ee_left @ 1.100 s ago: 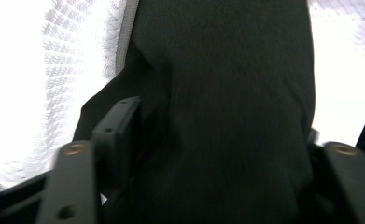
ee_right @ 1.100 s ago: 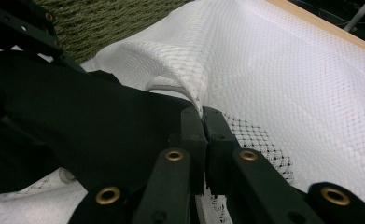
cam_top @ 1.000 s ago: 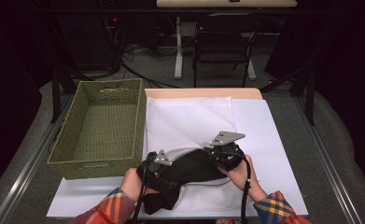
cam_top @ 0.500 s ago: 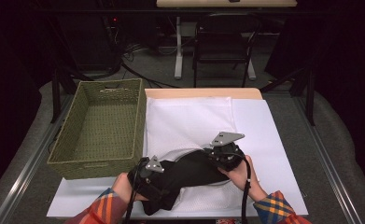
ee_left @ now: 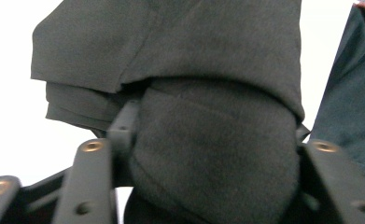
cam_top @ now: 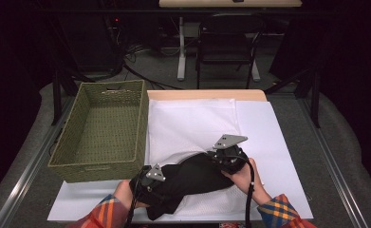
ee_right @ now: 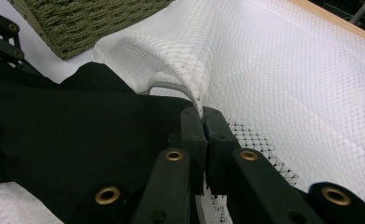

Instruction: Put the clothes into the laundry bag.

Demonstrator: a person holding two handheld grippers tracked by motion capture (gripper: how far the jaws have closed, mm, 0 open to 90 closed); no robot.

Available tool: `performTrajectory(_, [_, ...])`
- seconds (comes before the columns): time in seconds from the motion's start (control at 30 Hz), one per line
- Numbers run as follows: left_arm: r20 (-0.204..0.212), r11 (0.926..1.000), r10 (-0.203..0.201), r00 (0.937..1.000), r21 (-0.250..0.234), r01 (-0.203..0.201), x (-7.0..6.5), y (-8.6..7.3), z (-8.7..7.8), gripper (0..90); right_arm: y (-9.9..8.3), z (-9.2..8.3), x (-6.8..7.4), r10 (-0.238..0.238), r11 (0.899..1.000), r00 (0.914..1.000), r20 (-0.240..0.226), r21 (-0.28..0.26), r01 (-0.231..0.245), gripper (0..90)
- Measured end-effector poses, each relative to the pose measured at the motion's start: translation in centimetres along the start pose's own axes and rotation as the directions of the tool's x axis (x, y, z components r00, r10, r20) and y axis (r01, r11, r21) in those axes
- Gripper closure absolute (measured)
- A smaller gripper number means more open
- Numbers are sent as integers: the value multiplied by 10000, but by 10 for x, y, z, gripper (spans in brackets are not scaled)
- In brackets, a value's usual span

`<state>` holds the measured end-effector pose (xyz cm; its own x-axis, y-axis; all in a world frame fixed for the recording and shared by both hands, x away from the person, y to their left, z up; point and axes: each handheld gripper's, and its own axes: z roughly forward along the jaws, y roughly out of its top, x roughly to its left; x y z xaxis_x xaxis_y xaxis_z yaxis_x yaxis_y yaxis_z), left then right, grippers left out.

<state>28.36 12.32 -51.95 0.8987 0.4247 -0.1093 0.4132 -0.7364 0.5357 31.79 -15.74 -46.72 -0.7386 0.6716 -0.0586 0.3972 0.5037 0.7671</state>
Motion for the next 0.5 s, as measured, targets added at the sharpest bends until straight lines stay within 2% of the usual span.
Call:
performTrajectory(0.13, [67, 9997, -180, 9998, -133, 181, -1, 0, -1, 575, 1, -1, 0, 26, 10000, 10000, -3, -42, -26, 885])
performTrajectory(0.23, [36, 9996, -247, 9997, -106, 248, -1, 2, -3, 600, 1, -1, -1, 71, 10000, 10000, 17, -35, -71, 885])
performTrajectory(0.33, [195, 9975, -645, 9977, -287, 650, 2, 4, -8, 612, 1, 0, -2, 104, 9999, 9999, 68, -50, -103, 885])
performTrajectory(0.43, [321, 9924, -1116, 9932, -490, 1131, 4, 7, -13, 617, 2, -1, -2, 145, 9999, 9998, 99, -80, -145, 885])
performTrajectory(0.5, [269, 9904, -1299, 9912, -432, 1310, 4, 11, -15, 619, 3, -1, -2, 171, 9997, 9998, 114, -146, -170, 885])
